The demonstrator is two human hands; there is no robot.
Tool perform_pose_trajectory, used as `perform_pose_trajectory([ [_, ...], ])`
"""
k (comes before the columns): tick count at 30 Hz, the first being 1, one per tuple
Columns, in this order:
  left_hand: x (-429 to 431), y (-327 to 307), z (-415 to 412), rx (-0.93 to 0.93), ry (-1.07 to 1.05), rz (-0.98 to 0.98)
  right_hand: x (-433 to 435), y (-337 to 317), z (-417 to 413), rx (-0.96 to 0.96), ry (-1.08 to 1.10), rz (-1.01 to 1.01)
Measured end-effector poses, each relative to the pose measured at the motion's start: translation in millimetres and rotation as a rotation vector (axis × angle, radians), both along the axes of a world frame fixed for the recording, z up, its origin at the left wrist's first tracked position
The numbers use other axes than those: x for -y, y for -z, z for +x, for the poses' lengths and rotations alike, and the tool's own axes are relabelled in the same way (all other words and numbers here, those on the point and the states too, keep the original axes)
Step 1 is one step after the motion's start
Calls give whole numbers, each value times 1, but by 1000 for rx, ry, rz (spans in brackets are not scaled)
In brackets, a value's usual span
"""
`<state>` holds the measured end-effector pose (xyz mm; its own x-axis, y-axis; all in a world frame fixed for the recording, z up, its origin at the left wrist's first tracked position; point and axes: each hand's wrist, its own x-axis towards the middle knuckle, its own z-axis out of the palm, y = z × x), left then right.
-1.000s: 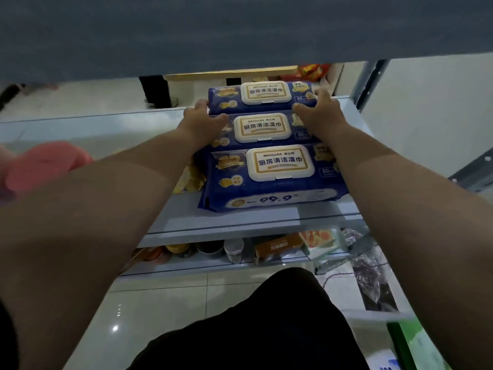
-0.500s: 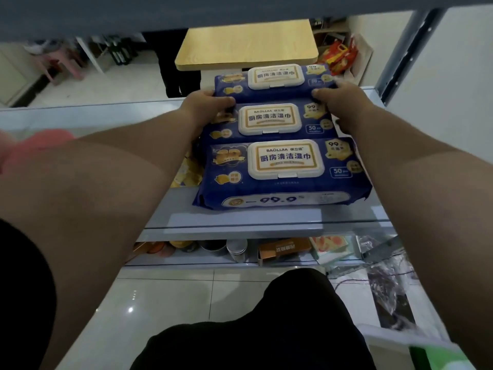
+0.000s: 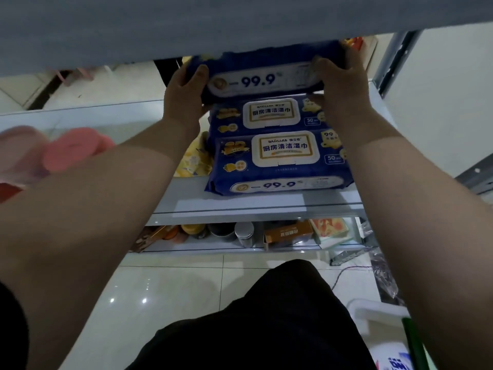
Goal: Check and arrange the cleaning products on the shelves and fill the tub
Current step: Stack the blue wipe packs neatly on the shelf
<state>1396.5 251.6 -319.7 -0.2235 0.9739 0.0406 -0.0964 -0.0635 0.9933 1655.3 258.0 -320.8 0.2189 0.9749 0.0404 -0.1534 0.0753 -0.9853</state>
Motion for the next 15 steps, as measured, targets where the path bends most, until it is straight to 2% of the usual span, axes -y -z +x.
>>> perform_pose_trajectory([
  [4, 39, 4, -12, 52, -5, -80, 37, 3, -10, -94, -12, -47],
  [9, 78, 0, -22, 121, -72, -159, 78, -6, -22, -49, 99, -152],
  [15, 126, -3, -49, 209, -28, -268, 129, -14, -38, -85, 123, -214],
])
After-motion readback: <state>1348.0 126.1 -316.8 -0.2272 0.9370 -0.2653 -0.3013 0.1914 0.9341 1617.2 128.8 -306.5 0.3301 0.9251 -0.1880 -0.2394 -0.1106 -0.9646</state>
